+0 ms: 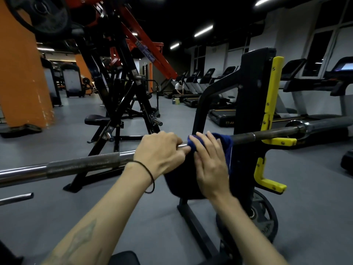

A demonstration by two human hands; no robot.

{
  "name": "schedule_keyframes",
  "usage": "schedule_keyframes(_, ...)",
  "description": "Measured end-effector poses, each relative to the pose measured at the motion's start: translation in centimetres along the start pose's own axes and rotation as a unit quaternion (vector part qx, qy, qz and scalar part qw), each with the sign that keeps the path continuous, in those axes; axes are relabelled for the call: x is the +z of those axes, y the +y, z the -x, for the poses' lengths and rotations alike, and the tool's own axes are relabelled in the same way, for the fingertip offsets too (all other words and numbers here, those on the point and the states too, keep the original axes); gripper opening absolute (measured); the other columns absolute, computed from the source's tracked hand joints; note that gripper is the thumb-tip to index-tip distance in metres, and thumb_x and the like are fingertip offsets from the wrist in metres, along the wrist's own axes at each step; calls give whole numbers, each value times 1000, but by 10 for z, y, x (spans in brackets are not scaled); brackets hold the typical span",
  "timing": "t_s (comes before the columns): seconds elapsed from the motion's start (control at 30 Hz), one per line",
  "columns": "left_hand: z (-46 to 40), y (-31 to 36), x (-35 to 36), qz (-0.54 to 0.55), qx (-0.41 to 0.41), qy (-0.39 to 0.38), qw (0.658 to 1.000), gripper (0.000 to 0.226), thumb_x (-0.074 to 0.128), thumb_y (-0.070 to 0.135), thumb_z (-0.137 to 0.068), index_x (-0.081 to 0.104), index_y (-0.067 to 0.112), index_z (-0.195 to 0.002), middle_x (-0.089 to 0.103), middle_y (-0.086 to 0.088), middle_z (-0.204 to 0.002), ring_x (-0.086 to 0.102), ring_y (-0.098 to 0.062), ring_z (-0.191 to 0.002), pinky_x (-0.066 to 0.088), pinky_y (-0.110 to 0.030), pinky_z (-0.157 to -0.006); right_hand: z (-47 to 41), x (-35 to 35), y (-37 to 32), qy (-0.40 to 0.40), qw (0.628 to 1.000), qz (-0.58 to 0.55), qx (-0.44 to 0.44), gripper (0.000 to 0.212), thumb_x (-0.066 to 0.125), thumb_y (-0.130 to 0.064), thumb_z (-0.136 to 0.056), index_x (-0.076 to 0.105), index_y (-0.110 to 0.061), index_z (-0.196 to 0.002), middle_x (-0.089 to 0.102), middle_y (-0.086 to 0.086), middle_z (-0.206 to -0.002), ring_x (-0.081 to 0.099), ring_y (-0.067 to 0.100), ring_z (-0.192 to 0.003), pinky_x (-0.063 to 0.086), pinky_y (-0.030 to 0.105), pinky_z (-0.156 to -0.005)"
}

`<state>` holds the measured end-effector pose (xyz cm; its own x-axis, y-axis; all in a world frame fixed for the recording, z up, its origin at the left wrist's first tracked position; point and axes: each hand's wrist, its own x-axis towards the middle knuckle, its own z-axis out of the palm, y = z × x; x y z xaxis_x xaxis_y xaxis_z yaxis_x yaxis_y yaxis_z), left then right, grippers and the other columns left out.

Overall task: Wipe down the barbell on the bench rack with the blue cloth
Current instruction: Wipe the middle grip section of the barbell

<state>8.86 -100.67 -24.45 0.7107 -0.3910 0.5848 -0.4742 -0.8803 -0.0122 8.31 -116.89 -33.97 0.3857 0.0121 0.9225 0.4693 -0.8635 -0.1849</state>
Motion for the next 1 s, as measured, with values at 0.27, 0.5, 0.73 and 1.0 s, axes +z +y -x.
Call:
schedule_keyframes(0.27,21,0,23,-114,70,96,986,52,19,49,-102,63,24,-112,63,4,-88,60,-22,-74,40,-35,-59,-6,12,-6,92,980,-28,176,45,33,-27,-108,60,-13,-142,49,6,-154,23,22,-156,4,43,-130)
schedule_keyframes(0.5,27,-3,35,-118,122,133,977,59,33,52,-102,48,13,-144,61,-5,-106,56,-27,-85,46,-43,-71,1,-16,47,49,996,54,41,44,40,-22,-108,53,-15,-149,49,7,-156,32,23,-153,24,55,-125)
schedule_keyframes(0.73,29,-3,33,-116,115,118,980,63,32,55,-102,48,12,-145,61,-9,-128,57,-28,-116,45,-42,-95,7,-1,5,12,998,19,52,48,36,-26,-108,48,-16,-154,38,7,-164,17,23,-159,7,44,-130)
schedule_keyframes(1.0,31,0,30,-131,106,100,981,61,37,49,-99,46,12,-147,56,-10,-140,52,-29,-127,39,-41,-107,-3,6,-5,76,977,-1,198,50,29,-30,-109,49,-17,-153,35,6,-165,8,20,-160,6,48,-130)
